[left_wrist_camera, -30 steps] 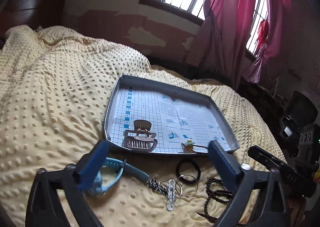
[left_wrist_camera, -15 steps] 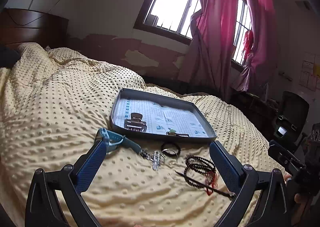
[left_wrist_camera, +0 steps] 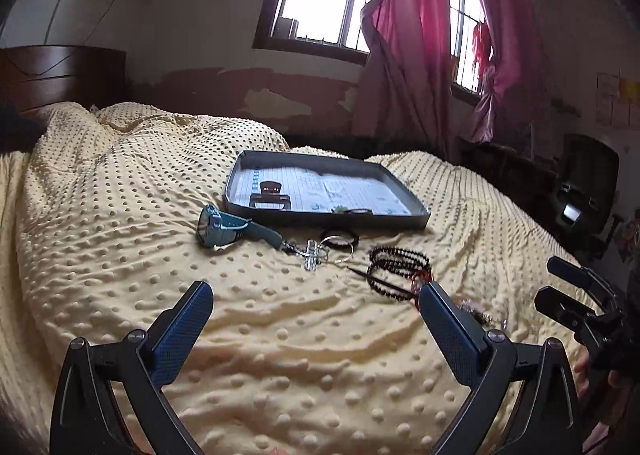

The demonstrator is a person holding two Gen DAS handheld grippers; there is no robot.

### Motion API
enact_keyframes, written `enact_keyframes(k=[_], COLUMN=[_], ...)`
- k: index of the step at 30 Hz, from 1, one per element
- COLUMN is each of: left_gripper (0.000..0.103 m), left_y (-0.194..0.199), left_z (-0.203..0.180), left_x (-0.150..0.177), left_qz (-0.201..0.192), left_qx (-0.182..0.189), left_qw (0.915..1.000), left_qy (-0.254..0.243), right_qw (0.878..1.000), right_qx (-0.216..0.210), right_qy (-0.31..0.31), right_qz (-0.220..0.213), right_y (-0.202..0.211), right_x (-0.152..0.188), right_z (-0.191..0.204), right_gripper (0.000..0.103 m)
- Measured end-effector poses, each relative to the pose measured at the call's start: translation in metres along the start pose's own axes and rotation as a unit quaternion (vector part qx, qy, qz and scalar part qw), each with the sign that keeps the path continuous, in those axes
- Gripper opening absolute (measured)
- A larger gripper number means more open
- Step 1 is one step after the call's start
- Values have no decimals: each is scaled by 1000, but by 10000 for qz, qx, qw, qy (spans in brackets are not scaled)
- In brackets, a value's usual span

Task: Organize jewelry
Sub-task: 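Move the right tool toward the red tassel on the black beads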

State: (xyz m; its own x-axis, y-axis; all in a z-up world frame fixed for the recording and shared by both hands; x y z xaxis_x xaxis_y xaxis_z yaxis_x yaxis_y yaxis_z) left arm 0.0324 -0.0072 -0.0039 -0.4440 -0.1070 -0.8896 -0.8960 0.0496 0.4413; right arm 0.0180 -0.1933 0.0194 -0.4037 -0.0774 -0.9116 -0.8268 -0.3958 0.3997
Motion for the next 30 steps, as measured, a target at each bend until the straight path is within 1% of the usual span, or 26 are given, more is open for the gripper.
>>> enact_keyframes(k=[3, 6, 8, 13, 17, 23, 28, 30], left_gripper=[103, 103, 103, 103, 103, 103, 103, 103], left_y=[-3, -9, -12, -19, -25, -36, -42, -46], left_z=[-2, -7, -9, -12, -9, 0, 8, 13], left_x=[8, 17, 21, 27, 27, 29, 26, 21], left_qz=[141, 332, 422, 515, 596, 892, 878, 850], left_qx=[-58, -212, -246, -448, -517, -486, -526, -607], left_qw=[9998, 9988, 9981, 9963, 9956, 9943, 9947, 9945], left_qy=[-98, -279, -371, -521, -505, -316, -118, -68], right_qw=[9998, 9986, 9978, 9957, 9952, 9950, 9943, 9944], right_qx=[67, 193, 191, 183, 139, 105, -45, -86], right_qy=[-83, -196, -277, -435, -481, -580, -707, -703], right_qz=[196, 457, 575, 801, 840, 803, 793, 789], right_y=[-3, -11, -15, -26, -31, -36, -45, -48], right_x=[12, 23, 28, 39, 42, 38, 32, 29], right_z=[-7, -15, -19, -27, -28, -30, -33, -32], right_gripper=[102, 102, 102, 102, 102, 102, 101, 101])
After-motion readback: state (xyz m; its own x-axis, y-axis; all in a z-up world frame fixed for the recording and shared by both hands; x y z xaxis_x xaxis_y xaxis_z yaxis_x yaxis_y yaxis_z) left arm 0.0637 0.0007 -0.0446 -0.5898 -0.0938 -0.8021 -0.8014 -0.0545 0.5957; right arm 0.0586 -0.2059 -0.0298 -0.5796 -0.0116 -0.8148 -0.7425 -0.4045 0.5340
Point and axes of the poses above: each gripper's, at about its wrist camera, not at the fingertips, and y roughly against the way its jaws point, z to its left, x to its underside, the point moved 3 cm from there along -y, roughly the way its jaws point, and after that the axes turned 7 degrees about -x, right-handed, at the moved point
